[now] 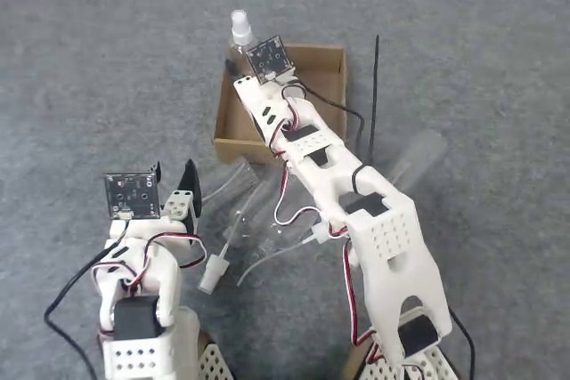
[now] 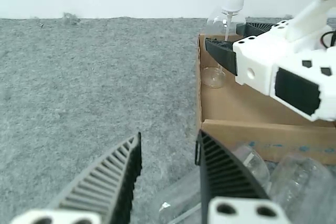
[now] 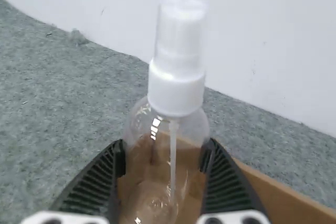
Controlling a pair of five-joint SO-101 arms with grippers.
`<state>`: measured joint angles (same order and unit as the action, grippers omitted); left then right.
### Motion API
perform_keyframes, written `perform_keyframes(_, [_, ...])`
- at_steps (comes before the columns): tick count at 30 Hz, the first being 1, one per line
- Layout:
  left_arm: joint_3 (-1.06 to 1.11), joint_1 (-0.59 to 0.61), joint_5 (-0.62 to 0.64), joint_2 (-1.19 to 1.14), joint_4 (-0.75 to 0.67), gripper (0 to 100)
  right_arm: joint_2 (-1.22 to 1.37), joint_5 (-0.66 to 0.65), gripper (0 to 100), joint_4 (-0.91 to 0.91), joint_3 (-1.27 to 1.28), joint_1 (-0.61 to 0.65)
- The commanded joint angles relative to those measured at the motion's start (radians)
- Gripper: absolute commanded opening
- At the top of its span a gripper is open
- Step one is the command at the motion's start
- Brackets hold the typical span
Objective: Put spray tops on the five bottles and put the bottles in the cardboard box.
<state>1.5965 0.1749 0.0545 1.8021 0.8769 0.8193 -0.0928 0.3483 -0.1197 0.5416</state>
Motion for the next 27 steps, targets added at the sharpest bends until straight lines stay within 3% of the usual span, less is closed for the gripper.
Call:
perform_keyframes(1, [-0.007, 0.008, -0.009, 0.015, -0.029, 16, -0.004, -0.009, 0.6, 0.047, -0.06, -0.019])
perform_keyframes(13, [-0.007, 0.008, -0.009, 0.015, -0.028, 16, 0.008, -0.009, 1.0, 0.061, -0.06, -0.03])
perform_keyframes(19, [-0.007, 0.008, -0.009, 0.015, -0.028, 16, 0.008, -0.009, 15.7, 0.058, -0.054, -0.033])
perform_keyframes(27, [0.002, 0.006, -0.009, 0.015, -0.034, 16, 0.008, -0.009, 15.2, 0.058, -0.054, -0.028])
